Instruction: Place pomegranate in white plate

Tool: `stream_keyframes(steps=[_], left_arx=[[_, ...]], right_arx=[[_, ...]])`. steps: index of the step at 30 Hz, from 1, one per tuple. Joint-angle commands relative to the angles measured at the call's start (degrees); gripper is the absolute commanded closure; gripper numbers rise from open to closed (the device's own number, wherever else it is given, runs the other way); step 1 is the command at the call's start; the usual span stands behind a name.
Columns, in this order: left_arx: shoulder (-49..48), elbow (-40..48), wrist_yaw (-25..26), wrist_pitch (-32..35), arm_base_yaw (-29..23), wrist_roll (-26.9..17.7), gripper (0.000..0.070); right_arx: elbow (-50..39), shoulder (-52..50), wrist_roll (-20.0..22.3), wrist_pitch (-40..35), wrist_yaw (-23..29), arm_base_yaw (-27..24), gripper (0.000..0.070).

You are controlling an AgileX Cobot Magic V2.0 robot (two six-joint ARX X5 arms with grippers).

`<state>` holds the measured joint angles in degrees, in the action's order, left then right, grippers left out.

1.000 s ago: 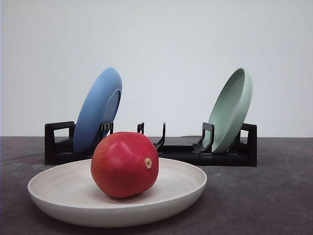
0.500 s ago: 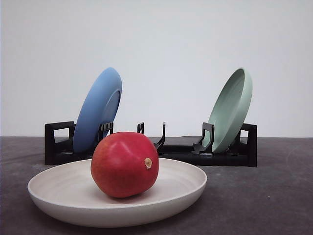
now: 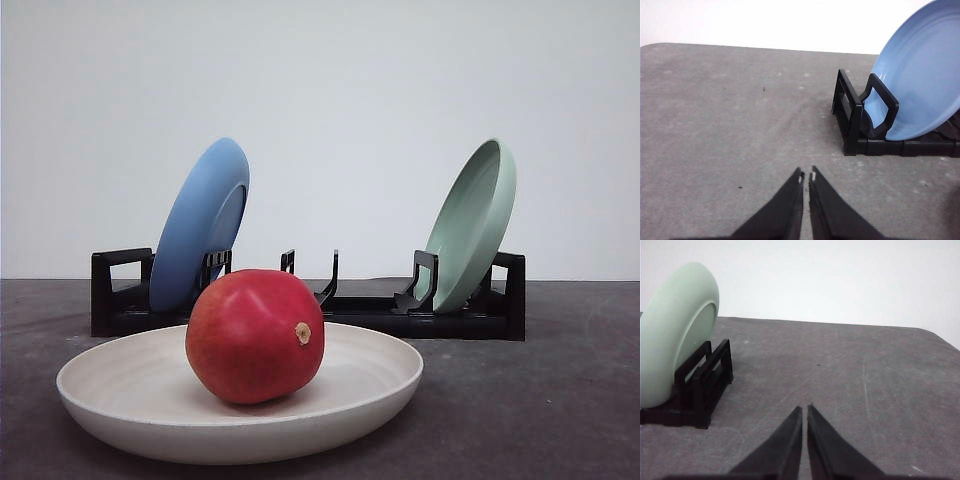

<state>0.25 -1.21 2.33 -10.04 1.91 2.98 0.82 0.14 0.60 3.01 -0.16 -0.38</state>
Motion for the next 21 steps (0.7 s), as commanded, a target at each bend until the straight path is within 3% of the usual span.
stream_keyframes(steps=[1,21], left_arx=[[-0.02,0.52,-0.04,0.74,0.02,-0.42,0.0700],[-0.02,0.52,-0.04,0.74,0.02,-0.42,0.0700]], right_arx=[[-0.22,0.07,-0.61,-0.46,0.20,-0.02,0.0688],[-0.22,0.07,-0.61,-0.46,0.20,-0.02,0.0688]])
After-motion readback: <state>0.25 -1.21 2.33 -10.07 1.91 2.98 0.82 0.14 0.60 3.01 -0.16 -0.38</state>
